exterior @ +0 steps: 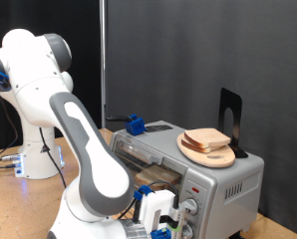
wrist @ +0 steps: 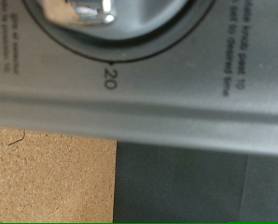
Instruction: Make a piece of toast with the oven
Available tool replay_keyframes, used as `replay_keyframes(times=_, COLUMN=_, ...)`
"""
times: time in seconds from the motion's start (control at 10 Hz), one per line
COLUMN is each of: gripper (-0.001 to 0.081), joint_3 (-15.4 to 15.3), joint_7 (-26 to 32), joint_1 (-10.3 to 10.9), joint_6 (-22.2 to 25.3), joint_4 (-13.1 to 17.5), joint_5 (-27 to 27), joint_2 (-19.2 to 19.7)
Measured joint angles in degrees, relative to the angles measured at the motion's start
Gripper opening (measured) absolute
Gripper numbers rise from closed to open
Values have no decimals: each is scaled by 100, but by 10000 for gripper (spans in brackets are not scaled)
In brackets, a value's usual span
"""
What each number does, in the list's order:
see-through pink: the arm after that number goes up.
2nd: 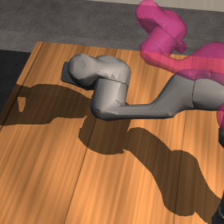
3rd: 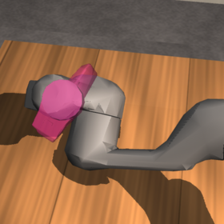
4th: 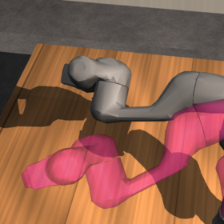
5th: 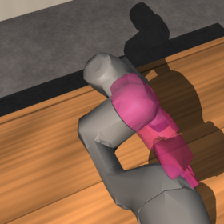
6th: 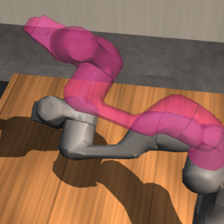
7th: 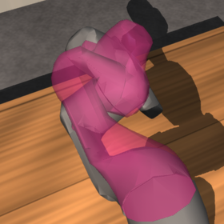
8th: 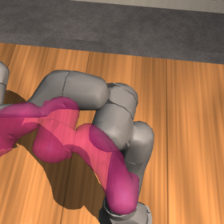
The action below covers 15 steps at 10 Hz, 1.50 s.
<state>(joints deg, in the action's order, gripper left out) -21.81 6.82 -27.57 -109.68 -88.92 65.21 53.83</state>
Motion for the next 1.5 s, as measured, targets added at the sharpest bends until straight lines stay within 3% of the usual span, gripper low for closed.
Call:
replay_keyframes(times=0.1, gripper=305, joint_3=-2, joint_7=-3, joint_1=-6, joint_6=24, joint_4=4, joint_5=6, joint_2=-13)
replay_keyframes(times=0.2, gripper=106, joint_3=-4, joint_7=-37, joint_1=-3, joint_6=60, joint_4=1, joint_5=7, joint_2=-37)
replay_keyframes(times=0.7, gripper=97, joint_3=-8, joint_7=107, joint_1=-13, joint_6=60, joint_4=-18, joint_5=62, joint_2=-36)
replay_keyframes(times=1.5, gripper=98, joint_3=-52, joint_7=1691, joint_1=-116, joint_6=79, joint_4=-241, joint_5=632, joint_2=-21)
